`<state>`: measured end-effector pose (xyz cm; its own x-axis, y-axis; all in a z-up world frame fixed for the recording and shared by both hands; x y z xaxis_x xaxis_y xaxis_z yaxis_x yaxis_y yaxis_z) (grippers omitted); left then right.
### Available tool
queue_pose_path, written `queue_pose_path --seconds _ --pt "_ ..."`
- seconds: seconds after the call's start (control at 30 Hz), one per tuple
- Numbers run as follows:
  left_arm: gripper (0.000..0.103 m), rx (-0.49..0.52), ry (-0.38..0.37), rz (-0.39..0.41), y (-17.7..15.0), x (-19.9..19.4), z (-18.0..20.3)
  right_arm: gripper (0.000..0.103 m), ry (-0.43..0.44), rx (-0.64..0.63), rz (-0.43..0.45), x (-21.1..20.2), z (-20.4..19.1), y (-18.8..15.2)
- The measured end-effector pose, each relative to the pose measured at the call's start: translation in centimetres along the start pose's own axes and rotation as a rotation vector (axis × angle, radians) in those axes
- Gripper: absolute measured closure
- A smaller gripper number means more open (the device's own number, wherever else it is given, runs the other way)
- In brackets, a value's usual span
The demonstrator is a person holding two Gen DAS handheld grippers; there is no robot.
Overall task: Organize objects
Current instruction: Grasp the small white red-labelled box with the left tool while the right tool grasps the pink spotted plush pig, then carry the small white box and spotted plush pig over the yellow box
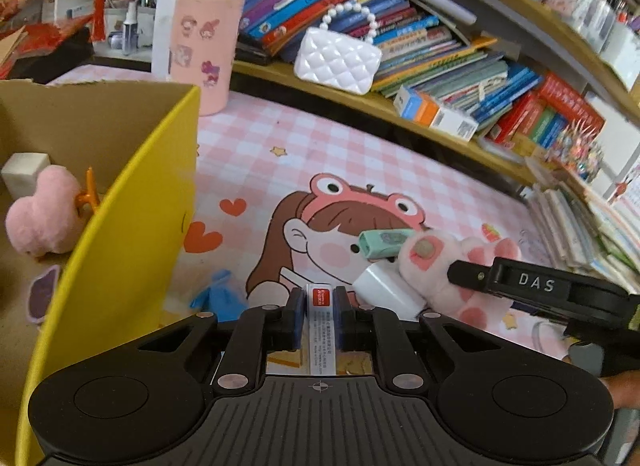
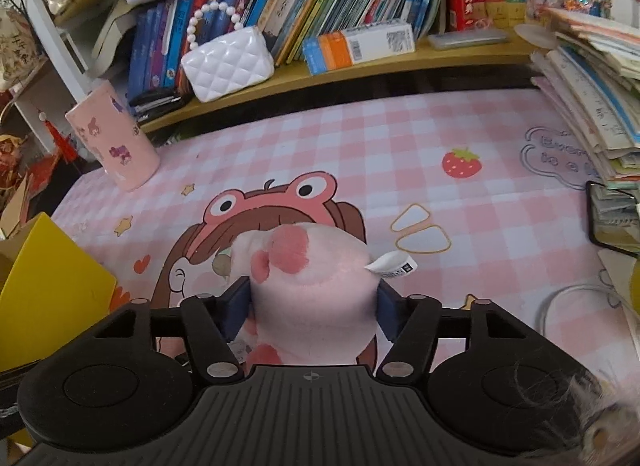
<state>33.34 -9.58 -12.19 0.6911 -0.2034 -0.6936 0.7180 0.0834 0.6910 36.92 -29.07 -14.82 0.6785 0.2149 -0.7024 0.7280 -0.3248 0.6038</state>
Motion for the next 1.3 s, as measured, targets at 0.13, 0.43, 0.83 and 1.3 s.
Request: queue_pose_path --seconds 0.13,0.43,0.83,1.3 --pt "0.090 0.008 -0.002 0.011 -0.2 -1.4 0.1 0.045 -0.016 0.017 0.041 -2.2 0.3 -0.3" --pt "0.090 0.036 -0.045 0.016 -1.6 -4.1 0.8 0.044 -0.062 0.042 0.094 -7.6 0.8 -2.0" --pt "0.090 0.042 -0.104 0.038 -3.3 -7.8 0.5 0.044 -0.121 0.083 0.063 -11.7 0.7 -7.2" --pt "0.090 0.045 -0.149 0.049 -5.9 -12.6 -2.8 0.044 -0.135 0.033 0.044 -14.7 -4.4 -13.1"
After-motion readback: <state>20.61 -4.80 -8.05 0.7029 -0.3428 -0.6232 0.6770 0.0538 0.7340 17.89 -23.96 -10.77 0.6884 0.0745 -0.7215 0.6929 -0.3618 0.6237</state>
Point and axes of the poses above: each gripper's, at about its wrist camera, not at the fingertips, and x roughly the way its jaws point, z to its right, y to its top, the point moved 9 cm from there along x, roughly the way its jaws point, and after that the axes turned 7 degrees about x, right-handed, at the moved point
